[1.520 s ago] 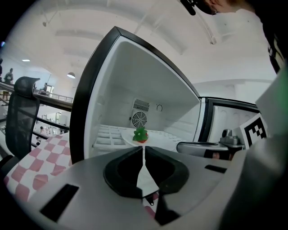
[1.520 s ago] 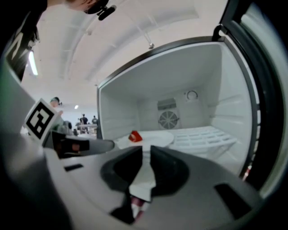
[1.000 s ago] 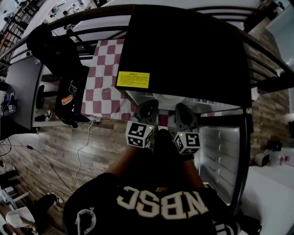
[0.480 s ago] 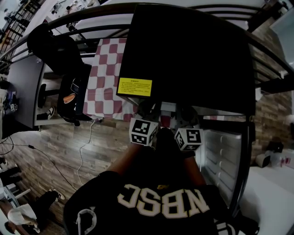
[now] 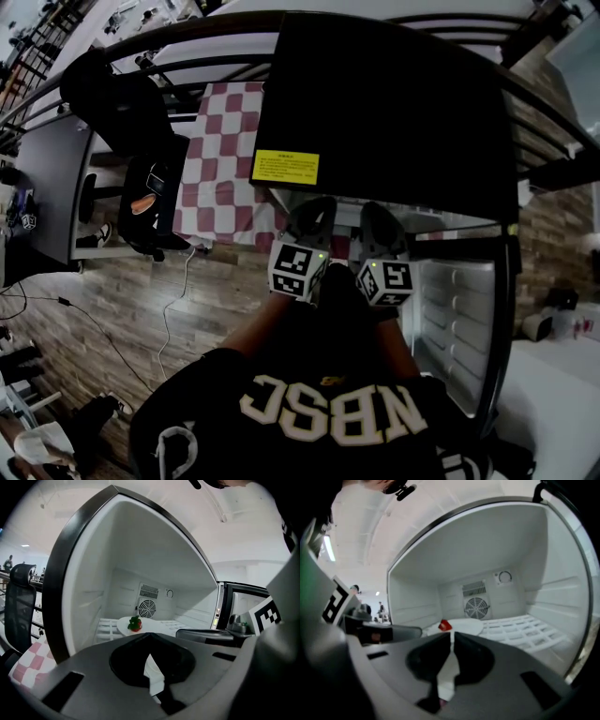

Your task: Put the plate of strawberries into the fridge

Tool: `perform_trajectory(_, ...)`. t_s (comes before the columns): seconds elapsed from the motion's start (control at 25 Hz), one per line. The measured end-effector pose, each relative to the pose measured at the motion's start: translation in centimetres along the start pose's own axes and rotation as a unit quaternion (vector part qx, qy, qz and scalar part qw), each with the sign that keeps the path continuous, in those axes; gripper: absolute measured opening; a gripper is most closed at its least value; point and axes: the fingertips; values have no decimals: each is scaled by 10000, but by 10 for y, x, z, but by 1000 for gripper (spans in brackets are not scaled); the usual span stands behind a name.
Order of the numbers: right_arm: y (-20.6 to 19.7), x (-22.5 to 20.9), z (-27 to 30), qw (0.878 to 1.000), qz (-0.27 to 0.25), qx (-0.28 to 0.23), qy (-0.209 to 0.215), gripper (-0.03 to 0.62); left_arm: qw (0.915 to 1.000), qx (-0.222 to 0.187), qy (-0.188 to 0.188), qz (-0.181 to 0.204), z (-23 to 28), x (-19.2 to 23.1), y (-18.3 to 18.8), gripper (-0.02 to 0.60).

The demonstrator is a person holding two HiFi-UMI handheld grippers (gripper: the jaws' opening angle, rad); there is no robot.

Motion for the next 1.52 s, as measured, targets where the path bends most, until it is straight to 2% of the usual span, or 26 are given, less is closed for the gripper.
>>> perform_trajectory(0.6,29,43,-76,9975,55,-621,-331,21,9980,-532,-234,231,-80,-33,29,17)
perform_trajectory(0.8,38,52,-100,9958,-62,-790,-466,20,9966,-623,-252,479,-100,-46,34,16)
perform_trajectory(0.96,39,58,-115,9953,-108,-822,-500,20,9956,-844,-342,202,-112,-57,43,17)
perform_trajectory(1.16,38,62,-129,9949,-132,-839,-542,20,9941,-995,-367,213,-121,-67,47,17)
perform_trajectory(1.52,45,66,-127,9950,-294,-886,-349,20,9932,-1147,-141,116,-118,-63,51,16)
Point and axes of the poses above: the fingertips, and each gripper's own axes: z forward along the fingers, x to its left, y out of its top, and after that the axes turned 2 degrees about -x, right-handed
